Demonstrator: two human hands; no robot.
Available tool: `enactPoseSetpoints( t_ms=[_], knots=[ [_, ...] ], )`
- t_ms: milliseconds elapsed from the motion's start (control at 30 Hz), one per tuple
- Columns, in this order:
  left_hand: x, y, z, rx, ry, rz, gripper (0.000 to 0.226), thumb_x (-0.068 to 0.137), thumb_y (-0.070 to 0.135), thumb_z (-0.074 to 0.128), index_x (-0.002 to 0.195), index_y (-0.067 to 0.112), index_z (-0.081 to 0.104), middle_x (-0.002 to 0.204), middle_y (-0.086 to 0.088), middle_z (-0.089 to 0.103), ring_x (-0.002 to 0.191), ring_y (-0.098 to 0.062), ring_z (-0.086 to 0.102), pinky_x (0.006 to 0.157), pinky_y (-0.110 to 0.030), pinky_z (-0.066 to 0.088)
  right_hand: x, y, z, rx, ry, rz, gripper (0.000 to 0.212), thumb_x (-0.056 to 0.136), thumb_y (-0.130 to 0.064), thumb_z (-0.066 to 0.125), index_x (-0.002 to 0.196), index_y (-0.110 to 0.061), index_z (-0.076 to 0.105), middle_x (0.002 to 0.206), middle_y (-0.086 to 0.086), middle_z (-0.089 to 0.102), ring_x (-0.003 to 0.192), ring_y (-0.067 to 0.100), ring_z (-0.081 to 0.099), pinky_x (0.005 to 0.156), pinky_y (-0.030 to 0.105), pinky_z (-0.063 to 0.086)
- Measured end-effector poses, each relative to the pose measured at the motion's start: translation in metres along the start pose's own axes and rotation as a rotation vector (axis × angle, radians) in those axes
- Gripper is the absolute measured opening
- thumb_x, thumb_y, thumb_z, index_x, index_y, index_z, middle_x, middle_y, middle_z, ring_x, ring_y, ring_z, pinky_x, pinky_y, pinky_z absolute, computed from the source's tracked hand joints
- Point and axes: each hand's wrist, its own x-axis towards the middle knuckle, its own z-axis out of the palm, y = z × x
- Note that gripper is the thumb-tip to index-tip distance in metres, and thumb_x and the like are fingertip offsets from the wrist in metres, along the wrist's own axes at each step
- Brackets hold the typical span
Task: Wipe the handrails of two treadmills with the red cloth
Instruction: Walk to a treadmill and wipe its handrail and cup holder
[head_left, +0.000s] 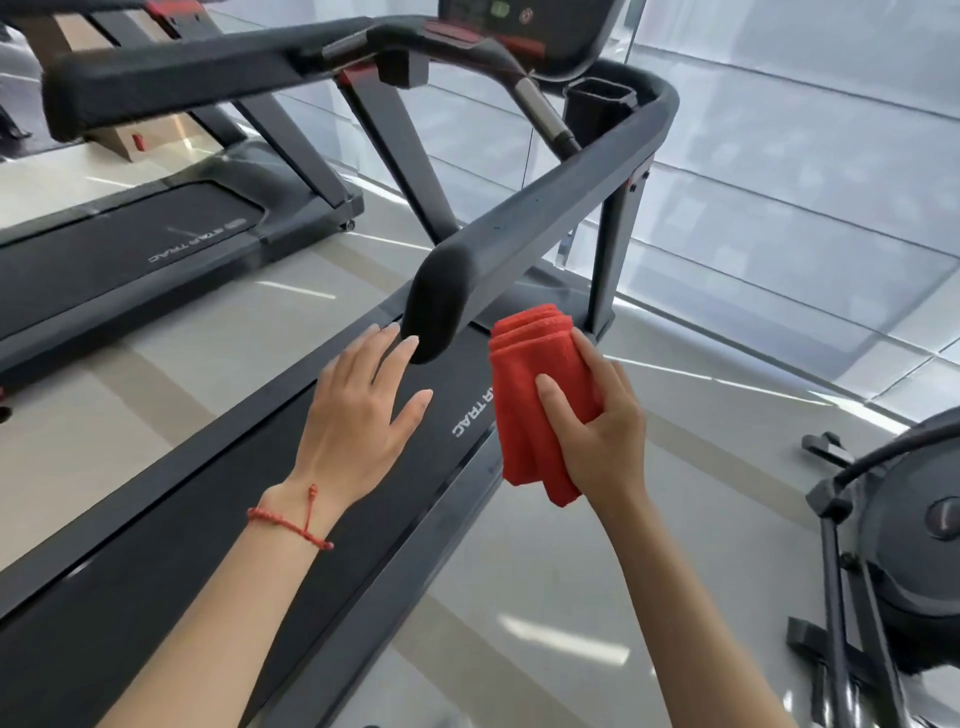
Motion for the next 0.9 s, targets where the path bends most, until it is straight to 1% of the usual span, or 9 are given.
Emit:
enactPoseSetpoints(
  t_ms=[67, 200, 267, 433, 567, 667, 733, 800, 900],
  knots=[
    [0.012, 0.002, -0.003, -0.012, 0.026, 0.012, 0.055, 0.090, 0.037, 0.035, 0.128, 0.000, 0.048, 0.131, -0.021, 0.050, 0.125, -0.037, 0.043, 0.099, -0.050, 0.037, 0.018, -0.005, 0.000, 0.001, 0.013, -0.027, 0.052, 0.079, -0.038, 0.062, 0.129, -0.028, 0.051, 0.102, -0.008, 0.057, 0.090, -0.008, 0.053, 0.075, 0.002, 0.038],
    [0.040, 0.000, -0.005, -0.010, 0.073, 0.046, 0.054, 0.090, 0.035, 0.037, 0.128, -0.001, 0.048, 0.131, -0.021, 0.050, 0.124, -0.037, 0.043, 0.099, -0.050, 0.037, 0.054, -0.015, 0.006, 0.013, 0.023, -0.058, 0.051, 0.079, -0.038, 0.062, 0.128, -0.027, 0.052, 0.108, -0.005, 0.058, 0.093, -0.008, 0.053, 0.078, 0.004, 0.039],
    [0.054, -0.003, -0.004, -0.003, 0.083, 0.068, 0.054, 0.090, 0.034, 0.037, 0.128, -0.002, 0.047, 0.131, -0.021, 0.051, 0.125, -0.037, 0.043, 0.100, -0.050, 0.037, 0.072, -0.020, 0.012, 0.005, 0.034, -0.071, 0.051, 0.079, -0.040, 0.062, 0.128, -0.027, 0.052, 0.110, -0.004, 0.059, 0.094, -0.008, 0.052, 0.080, 0.006, 0.040],
    [0.086, -0.015, 0.002, 0.004, 0.087, 0.138, 0.053, 0.091, 0.034, 0.038, 0.128, -0.002, 0.047, 0.131, -0.021, 0.051, 0.125, -0.037, 0.043, 0.100, -0.050, 0.037, 0.113, -0.035, 0.031, -0.003, 0.078, -0.117, 0.050, 0.080, -0.042, 0.061, 0.128, -0.030, 0.051, 0.110, -0.007, 0.060, 0.097, 0.000, 0.055, 0.086, 0.022, 0.046],
    [0.105, -0.022, 0.011, -0.021, 0.095, 0.191, 0.052, 0.091, 0.034, 0.039, 0.128, -0.002, 0.048, 0.132, -0.019, 0.051, 0.125, -0.034, 0.044, 0.100, -0.048, 0.037, 0.139, -0.043, 0.045, -0.011, 0.083, -0.173, 0.049, 0.081, -0.042, 0.060, 0.128, -0.030, 0.051, 0.105, -0.010, 0.059, 0.094, -0.003, 0.055, 0.083, 0.020, 0.047],
    [0.113, -0.022, 0.016, -0.056, 0.103, 0.204, 0.053, 0.092, 0.035, 0.038, 0.129, -0.002, 0.047, 0.132, -0.018, 0.052, 0.124, -0.032, 0.046, 0.102, -0.045, 0.035, 0.156, -0.041, 0.052, -0.127, -0.037, -0.211, 0.048, 0.083, -0.041, 0.060, 0.129, -0.030, 0.050, 0.101, -0.010, 0.057, 0.090, -0.005, 0.053, 0.080, 0.008, 0.040],
    [0.117, -0.020, 0.019, -0.068, 0.121, 0.211, 0.053, 0.093, 0.035, 0.037, 0.129, -0.003, 0.047, 0.131, -0.019, 0.052, 0.123, -0.032, 0.047, 0.102, -0.043, 0.034, 0.166, -0.036, 0.053, -0.245, -0.158, -0.228, 0.048, 0.085, -0.044, 0.057, 0.130, -0.032, 0.049, 0.098, -0.010, 0.055, 0.086, -0.004, 0.051, 0.078, 0.005, 0.036],
    [0.119, -0.018, 0.021, -0.065, 0.136, 0.217, 0.053, 0.095, 0.036, 0.035, 0.129, -0.004, 0.047, 0.130, -0.019, 0.052, 0.122, -0.032, 0.048, 0.102, -0.042, 0.035, 0.174, -0.030, 0.052, -0.300, -0.209, -0.241, 0.046, 0.085, -0.046, 0.055, 0.130, -0.035, 0.048, 0.098, -0.012, 0.053, 0.084, 0.000, 0.050, 0.079, 0.011, 0.038],
    [0.124, -0.014, 0.024, -0.045, 0.147, 0.212, 0.053, 0.095, 0.035, 0.035, 0.129, -0.004, 0.046, 0.131, -0.019, 0.052, 0.123, -0.032, 0.048, 0.100, -0.044, 0.039, 0.184, -0.026, 0.049, -0.321, -0.213, -0.246, 0.044, 0.084, -0.047, 0.054, 0.127, -0.038, 0.050, 0.098, -0.012, 0.053, 0.087, 0.004, 0.051, 0.079, 0.022, 0.042]
  ],
)
